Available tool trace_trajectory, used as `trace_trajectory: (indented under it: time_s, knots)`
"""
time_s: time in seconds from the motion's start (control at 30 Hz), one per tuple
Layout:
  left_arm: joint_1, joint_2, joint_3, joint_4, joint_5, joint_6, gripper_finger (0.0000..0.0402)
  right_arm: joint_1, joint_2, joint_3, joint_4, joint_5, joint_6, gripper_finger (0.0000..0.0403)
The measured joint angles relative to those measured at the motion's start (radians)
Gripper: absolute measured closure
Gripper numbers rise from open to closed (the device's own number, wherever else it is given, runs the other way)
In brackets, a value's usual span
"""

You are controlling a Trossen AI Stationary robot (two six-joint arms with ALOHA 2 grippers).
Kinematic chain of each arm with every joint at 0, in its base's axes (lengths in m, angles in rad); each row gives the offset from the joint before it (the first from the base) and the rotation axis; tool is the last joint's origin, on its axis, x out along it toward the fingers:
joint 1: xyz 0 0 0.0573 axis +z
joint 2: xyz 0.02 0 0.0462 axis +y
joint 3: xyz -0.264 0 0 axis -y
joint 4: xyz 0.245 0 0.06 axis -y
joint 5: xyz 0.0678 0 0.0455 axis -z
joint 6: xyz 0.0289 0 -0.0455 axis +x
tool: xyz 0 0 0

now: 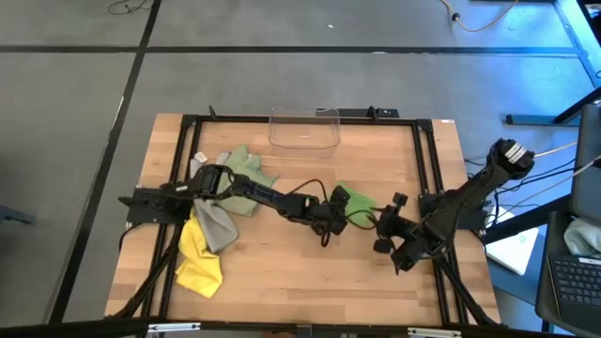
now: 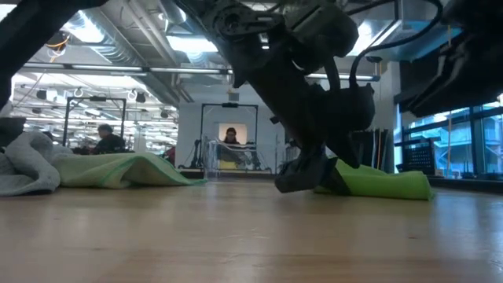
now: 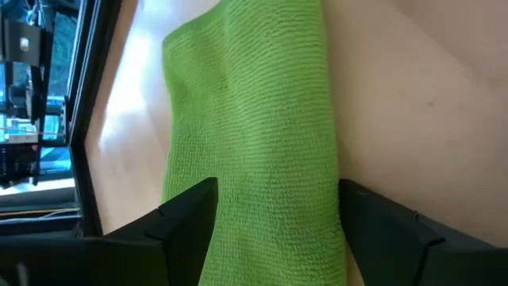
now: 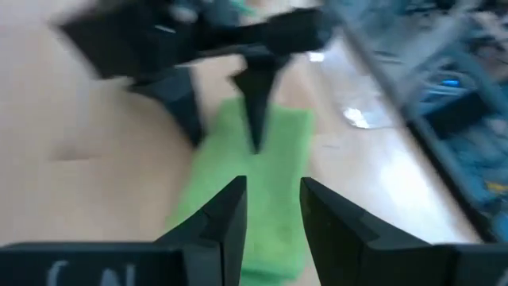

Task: Fold microfiber towels
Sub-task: Put the green microfiber cloth into the transparent bin

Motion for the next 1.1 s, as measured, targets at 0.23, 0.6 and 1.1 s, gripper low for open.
trace_trajectory:
  time_s: [0.23, 0.6, 1.1]
  knots:
    - [0.023, 0.024, 0.002, 0.033, 0.012, 0.013, 0.0148, -0.114, 0.0, -0.085, 0.127, 0.013, -0.016, 0.0281]
    - [0.021, 0.059, 0.001, 0.116, 0.002, 0.028, 0.0158, -0.353, 0.0, -0.22, 0.502, -0.188, -0.212, 0.0281]
    - [0.065, 0.063, -0.001, 0.147, 0.045, 0.017, 0.0159, -0.599, 0.0, -0.412, 0.935, -0.62, -0.216, 0.0281]
